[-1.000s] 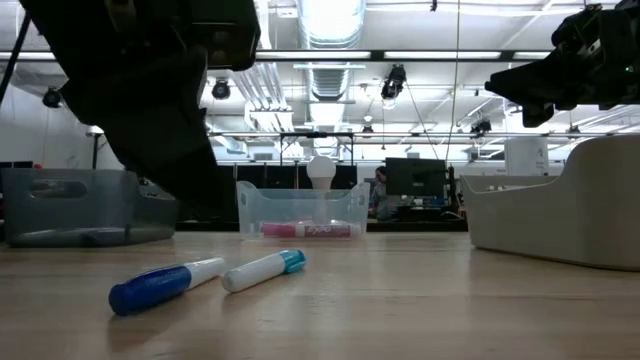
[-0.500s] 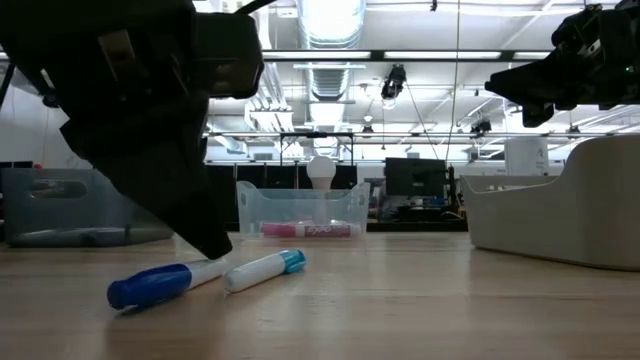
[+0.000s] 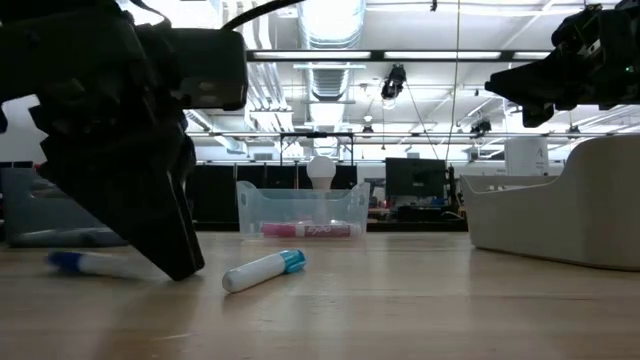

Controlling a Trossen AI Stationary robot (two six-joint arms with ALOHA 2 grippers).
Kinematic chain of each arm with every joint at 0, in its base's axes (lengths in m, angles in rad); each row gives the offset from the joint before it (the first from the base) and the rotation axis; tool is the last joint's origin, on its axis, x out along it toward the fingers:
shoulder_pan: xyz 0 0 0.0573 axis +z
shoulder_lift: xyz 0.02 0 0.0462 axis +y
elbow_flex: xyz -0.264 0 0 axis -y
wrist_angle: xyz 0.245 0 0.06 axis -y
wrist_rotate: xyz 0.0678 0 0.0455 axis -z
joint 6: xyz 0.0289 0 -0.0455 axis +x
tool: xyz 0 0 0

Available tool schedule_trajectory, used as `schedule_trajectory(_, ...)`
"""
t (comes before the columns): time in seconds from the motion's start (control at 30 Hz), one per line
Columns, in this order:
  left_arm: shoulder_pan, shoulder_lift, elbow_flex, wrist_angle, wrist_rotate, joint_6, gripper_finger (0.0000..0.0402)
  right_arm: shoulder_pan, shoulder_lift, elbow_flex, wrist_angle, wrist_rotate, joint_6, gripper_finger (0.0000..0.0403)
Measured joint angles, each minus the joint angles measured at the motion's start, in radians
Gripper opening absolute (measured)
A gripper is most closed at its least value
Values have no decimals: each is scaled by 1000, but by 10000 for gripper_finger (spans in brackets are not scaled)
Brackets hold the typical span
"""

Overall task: Pick & Place Markers
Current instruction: Put the dark blue mini marker into the transparent black bin

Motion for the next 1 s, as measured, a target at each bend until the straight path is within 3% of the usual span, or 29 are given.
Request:
schedule_trajectory(0.17,3,-3,10,-71,1,16,108,0,0,0,0,0,0,68)
schedule_trajectory(0.37,2,-30,9,-120,27,180,108,0,0,0,0,0,-1,68)
schedule_trajectory(0.67,-16,-157,2,-338,12,128,108,0,0,0,0,0,0,68)
schedule_trajectory(1.0,-91,-251,-43,-434,70,526,108,0,-1,0,0,0,0,68)
